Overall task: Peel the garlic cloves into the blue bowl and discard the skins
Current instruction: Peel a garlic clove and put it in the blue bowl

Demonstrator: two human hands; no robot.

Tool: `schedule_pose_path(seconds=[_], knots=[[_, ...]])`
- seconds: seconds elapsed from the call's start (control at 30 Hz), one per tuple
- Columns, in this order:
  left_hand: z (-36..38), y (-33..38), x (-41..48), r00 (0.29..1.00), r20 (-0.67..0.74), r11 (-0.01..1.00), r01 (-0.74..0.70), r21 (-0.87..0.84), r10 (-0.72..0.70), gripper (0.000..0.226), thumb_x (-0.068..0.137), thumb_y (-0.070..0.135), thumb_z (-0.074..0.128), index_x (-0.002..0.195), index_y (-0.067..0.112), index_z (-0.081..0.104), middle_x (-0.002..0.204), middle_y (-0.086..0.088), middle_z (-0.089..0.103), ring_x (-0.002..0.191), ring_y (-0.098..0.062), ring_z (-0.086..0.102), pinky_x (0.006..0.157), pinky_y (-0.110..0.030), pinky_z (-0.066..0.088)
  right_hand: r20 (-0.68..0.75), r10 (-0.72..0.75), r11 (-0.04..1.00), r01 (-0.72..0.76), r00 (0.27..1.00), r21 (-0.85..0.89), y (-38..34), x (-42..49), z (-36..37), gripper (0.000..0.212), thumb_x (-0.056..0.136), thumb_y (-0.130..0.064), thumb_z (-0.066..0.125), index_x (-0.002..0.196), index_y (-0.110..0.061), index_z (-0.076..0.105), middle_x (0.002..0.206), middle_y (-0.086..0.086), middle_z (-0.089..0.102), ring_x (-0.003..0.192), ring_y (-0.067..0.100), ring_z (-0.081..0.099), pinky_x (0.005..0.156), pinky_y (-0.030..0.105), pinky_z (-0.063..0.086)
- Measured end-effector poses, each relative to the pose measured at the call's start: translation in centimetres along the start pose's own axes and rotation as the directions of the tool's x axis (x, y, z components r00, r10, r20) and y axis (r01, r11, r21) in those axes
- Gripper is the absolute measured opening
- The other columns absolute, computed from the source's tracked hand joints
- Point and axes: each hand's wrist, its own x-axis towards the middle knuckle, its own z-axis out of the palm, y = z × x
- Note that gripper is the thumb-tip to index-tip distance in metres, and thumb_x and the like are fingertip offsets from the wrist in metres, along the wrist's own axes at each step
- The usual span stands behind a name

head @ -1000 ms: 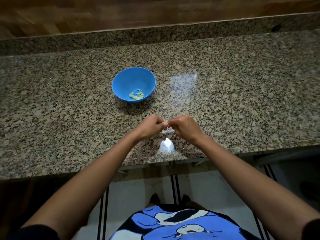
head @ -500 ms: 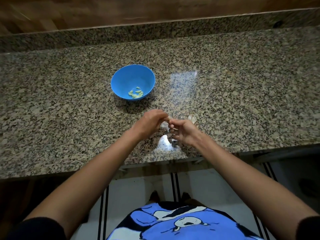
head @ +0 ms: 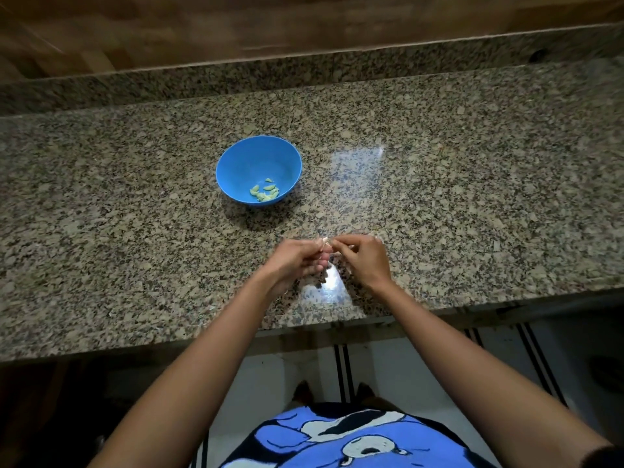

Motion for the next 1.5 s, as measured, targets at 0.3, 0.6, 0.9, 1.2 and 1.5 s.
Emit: schedule_pose_path(seconds=[0.3,0.6,0.9,1.2,1.5], knots=[[0.1,-1.8,0.1,0.974,-0.199,0.993,-0.098,0.062,0.108,0.013,0.084,0.008,0.064,0.093,0.001,0.070,0.088,-0.017,0.070,0.070,-0.019,0.065,0.061,-0.023,0.057,0.112,0.132,0.909,-0.165,0.985,0.381,0.2,-0.4,0.5,0.025,0.083,-0.016,0.068,0.108,-0.013,0.067,0.098,0.005,0.070,0.071,0.018,0.066,0.058,0.021,0.054],[0.1,-1.1,-0.5,0.992,-0.086,0.988,-0.086,0.131,0.097,0.016,0.087,0.005,0.059,0.099,-0.002,0.069,0.080,-0.013,0.070,0.068,-0.017,0.067,0.062,-0.021,0.056,0.153,-0.134,0.984,0.113,0.979,0.140,0.3,-0.5,-0.4,0.026,0.084,-0.022,0.068,0.108,-0.011,0.068,0.103,0.001,0.068,0.074,-0.006,0.058,0.065,0.009,0.050],[0.2,-0.9,-0.7,0.989,-0.099,0.986,-0.097,0.136,0.111,0.016,0.085,0.003,0.062,0.097,-0.004,0.069,0.073,-0.009,0.069,0.061,-0.014,0.065,0.060,-0.020,0.056,0.111,-0.128,0.981,0.110,0.985,0.157,-0.2,-0.3,-0.2,0.017,0.083,-0.014,0.067,0.097,-0.005,0.071,0.091,0.005,0.068,0.074,0.007,0.060,0.068,0.021,0.052],[0.8,-1.0,-0.9,0.989,-0.090,0.984,-0.108,0.141,0.121,0.011,0.084,0.003,0.063,0.093,0.001,0.070,0.072,-0.009,0.069,0.061,-0.013,0.065,0.059,-0.020,0.056,0.044,-0.101,0.983,0.093,0.994,0.159,0.1,-0.8,0.5,0.014,0.078,-0.020,0.072,0.087,-0.010,0.068,0.082,-0.003,0.064,0.072,0.010,0.061,0.062,0.019,0.053],[-0.3,-1.2,-1.3,0.990,-0.074,0.992,-0.118,0.033,0.120,0.019,0.086,0.002,0.061,0.101,-0.006,0.067,0.084,-0.016,0.070,0.068,-0.019,0.068,0.061,-0.020,0.056,0.157,0.068,0.850,-0.139,0.985,0.507,-0.4,-1.1,-0.7,0.016,0.088,-0.003,0.058,0.100,-0.010,0.065,0.088,0.012,0.066,0.054,0.015,0.061,0.042,0.022,0.049]])
